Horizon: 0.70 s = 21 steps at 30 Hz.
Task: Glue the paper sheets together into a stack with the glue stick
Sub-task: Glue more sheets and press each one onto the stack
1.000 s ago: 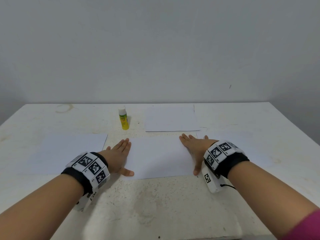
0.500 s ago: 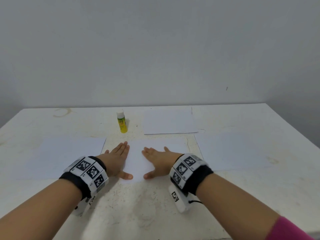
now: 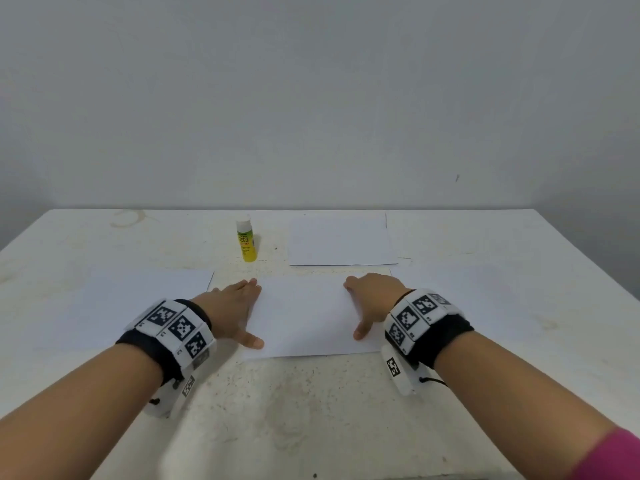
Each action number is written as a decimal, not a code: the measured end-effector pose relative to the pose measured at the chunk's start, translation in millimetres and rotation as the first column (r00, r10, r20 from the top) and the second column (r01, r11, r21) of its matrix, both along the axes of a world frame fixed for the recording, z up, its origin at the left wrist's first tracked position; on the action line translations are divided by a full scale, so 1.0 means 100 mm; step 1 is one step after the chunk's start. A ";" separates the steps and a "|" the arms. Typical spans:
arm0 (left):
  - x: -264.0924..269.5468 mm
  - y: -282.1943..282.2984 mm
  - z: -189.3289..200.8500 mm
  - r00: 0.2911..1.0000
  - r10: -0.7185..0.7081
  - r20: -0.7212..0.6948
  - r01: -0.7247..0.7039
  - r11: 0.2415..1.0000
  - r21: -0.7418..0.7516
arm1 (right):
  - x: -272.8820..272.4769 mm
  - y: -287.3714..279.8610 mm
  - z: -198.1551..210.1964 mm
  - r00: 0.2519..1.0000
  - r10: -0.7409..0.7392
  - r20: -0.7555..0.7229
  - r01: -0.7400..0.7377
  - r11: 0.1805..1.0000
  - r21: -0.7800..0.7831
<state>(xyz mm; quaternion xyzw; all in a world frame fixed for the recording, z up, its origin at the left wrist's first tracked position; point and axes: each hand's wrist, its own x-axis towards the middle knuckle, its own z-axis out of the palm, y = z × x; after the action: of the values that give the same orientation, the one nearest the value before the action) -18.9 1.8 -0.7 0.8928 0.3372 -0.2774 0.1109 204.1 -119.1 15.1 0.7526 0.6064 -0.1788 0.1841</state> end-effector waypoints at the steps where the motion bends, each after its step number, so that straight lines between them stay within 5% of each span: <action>1: 0.00 0.03 0.03 0.999 0.018 0.047 -0.018 1.000 0.010 | -0.04 0.02 0.01 0.999 0.010 0.039 -0.011 1.000 0.014; 7: 0.04 0.13 0.04 0.974 0.130 0.186 -0.156 0.979 0.133 | -0.17 0.06 0.01 0.996 -0.025 0.088 0.020 0.998 0.059; 11: 0.28 -0.09 -0.04 0.938 -0.004 0.345 -0.070 0.977 0.203 | -0.21 0.09 -0.02 0.999 0.009 0.044 -0.013 0.996 0.092; 15: 0.58 -0.40 -0.16 0.978 -0.154 0.140 0.149 0.988 0.047 | -0.21 0.13 0.02 0.996 0.087 0.013 -0.087 0.996 0.002; 21: 0.49 -0.27 -0.11 0.992 -0.123 -0.010 0.123 0.992 -0.030 | -0.09 0.17 -0.05 0.998 0.043 -0.036 -0.044 0.999 -0.024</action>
<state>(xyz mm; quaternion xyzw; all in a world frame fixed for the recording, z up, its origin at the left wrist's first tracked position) 30.4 -25.4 -11.5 0.9086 0.2780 -0.2937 0.1046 194.9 -102.3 9.6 0.7335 0.6236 -0.1957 0.1866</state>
